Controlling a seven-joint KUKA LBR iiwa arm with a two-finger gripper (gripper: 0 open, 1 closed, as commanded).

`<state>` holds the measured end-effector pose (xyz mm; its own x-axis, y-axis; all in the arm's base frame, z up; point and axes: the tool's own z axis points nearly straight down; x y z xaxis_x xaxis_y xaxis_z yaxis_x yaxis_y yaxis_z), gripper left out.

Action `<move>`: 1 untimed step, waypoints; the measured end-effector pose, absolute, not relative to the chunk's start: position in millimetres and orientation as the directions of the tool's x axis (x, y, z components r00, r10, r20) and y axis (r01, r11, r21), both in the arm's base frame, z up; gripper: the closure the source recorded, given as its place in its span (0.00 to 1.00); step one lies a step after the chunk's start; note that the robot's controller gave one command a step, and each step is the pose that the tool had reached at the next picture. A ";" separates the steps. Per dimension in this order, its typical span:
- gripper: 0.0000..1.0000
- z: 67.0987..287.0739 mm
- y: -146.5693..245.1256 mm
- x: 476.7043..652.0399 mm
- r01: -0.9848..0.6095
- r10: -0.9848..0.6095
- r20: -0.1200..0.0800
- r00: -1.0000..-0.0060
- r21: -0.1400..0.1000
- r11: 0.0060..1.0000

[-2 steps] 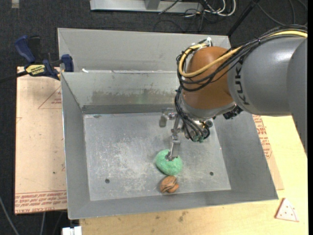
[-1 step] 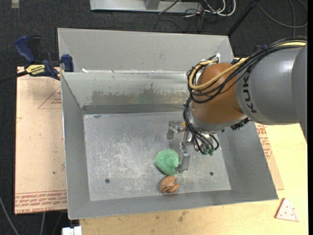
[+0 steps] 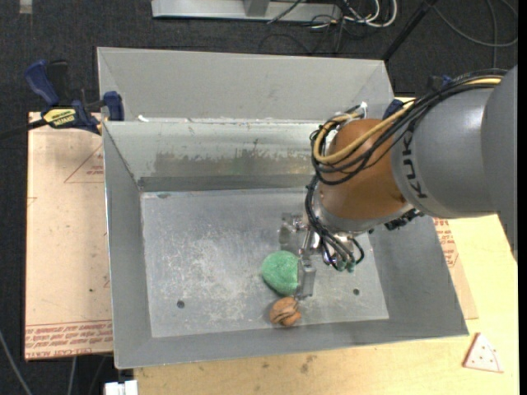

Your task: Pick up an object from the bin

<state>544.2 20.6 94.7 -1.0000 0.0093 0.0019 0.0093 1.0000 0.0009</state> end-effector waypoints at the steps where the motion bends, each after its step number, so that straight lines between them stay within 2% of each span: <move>1: 1.00 69.7 31.0 559.8 -0.224 -0.224 -0.002 -0.975 0.002 0.975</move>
Offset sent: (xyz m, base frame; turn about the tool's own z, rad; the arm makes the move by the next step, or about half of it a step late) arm 0.0000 0.0000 0.0000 0.0000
